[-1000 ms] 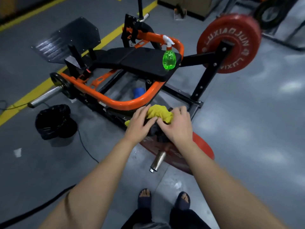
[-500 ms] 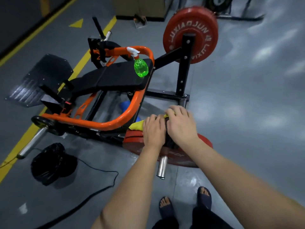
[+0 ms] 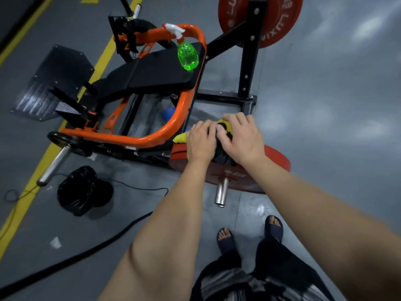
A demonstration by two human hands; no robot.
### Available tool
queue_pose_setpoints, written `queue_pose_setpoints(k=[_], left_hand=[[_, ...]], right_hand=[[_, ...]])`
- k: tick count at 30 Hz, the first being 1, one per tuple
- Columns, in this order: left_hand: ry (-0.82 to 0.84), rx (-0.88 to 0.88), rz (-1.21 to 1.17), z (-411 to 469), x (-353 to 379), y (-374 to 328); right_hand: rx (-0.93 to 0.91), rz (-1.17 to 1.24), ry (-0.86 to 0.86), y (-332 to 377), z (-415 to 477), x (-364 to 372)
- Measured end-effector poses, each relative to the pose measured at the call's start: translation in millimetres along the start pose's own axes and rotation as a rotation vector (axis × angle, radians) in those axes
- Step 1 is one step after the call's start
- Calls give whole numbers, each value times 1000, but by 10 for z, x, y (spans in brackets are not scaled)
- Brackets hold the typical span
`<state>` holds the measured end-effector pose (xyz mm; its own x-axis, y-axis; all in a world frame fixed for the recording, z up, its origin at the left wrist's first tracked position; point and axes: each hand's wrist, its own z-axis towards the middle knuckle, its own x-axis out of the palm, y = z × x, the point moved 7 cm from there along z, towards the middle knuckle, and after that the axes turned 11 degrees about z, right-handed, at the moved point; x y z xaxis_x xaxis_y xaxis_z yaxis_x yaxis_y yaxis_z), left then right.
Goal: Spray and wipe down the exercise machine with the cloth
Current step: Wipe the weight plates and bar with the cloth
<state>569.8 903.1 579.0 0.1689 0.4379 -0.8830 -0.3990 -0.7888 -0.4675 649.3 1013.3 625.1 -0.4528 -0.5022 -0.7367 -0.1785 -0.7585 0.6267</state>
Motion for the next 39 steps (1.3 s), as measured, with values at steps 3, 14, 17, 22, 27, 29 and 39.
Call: queue_pose_setpoints(k=[3, 14, 17, 22, 27, 29, 39], left_hand=[[-53, -99, -357, -7, -63, 162], [85, -160, -194, 87, 34, 470], [67, -165, -115, 140, 23, 523], [135, -269, -143, 110, 23, 665], [143, -335, -193, 97, -21, 744], [156, -327, -193, 104, -30, 762], [16, -121, 90, 59, -196, 553]], right_hand=[[-42, 21, 61, 11, -26, -72], [259, -8, 66, -489, -293, -397], [186, -43, 166, -232, -177, -69], [-154, -66, 282, -56, -68, 36], [-153, 91, 97, -284, -247, -201], [-57, 95, 10, -533, -374, -353], [284, -271, 10, -338, -290, -177]])
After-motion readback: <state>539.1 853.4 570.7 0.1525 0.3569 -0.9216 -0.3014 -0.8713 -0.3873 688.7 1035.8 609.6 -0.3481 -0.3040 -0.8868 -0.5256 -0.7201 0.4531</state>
